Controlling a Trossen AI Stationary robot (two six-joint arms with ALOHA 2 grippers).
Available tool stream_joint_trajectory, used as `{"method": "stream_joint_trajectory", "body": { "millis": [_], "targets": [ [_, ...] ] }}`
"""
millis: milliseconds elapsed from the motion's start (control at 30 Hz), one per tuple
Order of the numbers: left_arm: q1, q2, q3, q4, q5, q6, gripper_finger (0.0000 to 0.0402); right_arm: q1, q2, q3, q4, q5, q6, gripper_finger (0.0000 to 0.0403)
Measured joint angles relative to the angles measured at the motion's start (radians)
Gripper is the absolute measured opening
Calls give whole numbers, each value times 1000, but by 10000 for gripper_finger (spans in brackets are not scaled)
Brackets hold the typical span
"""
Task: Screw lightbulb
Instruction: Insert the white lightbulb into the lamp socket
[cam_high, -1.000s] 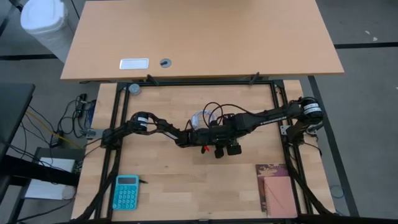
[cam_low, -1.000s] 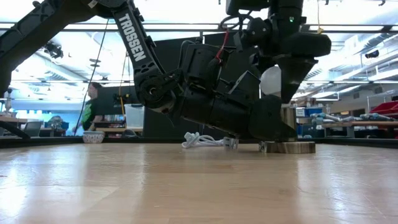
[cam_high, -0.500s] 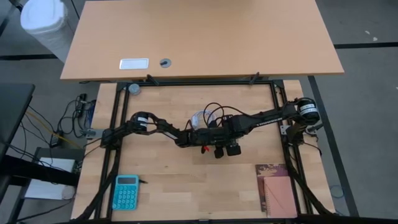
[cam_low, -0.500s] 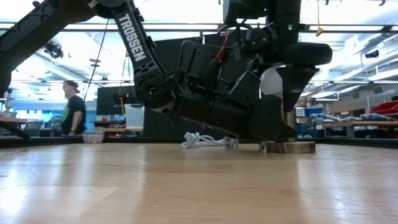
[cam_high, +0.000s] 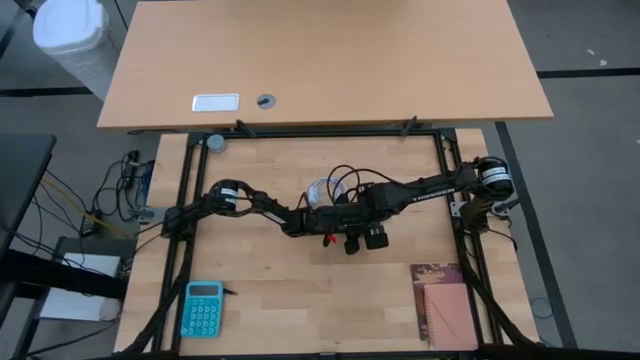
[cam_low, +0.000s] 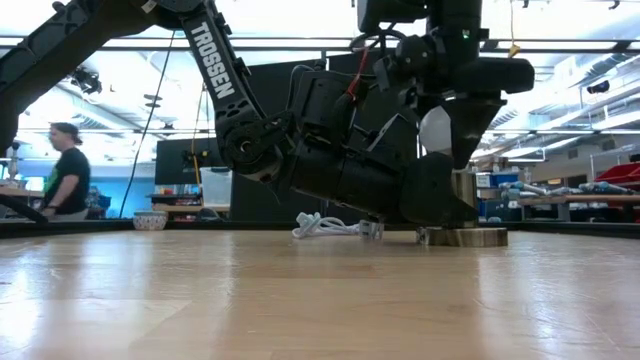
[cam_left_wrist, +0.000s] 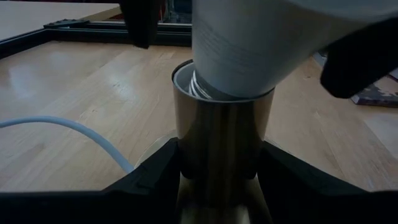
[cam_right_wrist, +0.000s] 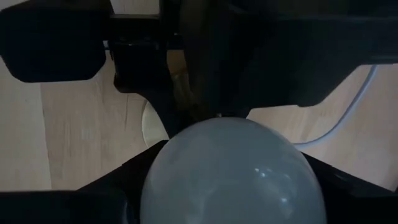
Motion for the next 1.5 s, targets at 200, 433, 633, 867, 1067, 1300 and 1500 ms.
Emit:
{"method": "stream_joint_trajectory", "body": {
  "millis": [200,433,633,867,1067,1300,1500],
  "targets": [
    [0,0,0,0,0,0,194,-7,0,0,-1,-6,-6,249],
    [0,0,0,-1,-1,-1,194,-17,0,1,-46,25,12,271],
    [0,0,0,0,0,-1,194,-29,0,1,-82,9,24,252],
    [0,0,0,-1,0,0,194,-31,-3,1,-74,-5,11,257],
    [0,0,0,-1,6,-1,194,-50,-4,1,-69,-36,0,256],
    [0,0,0,-1,9,-2,194,-60,-5,0,-67,-64,26,253],
    [0,0,0,-1,9,-25,194,-63,-5,0,-76,-71,81,256]
  ]
}}
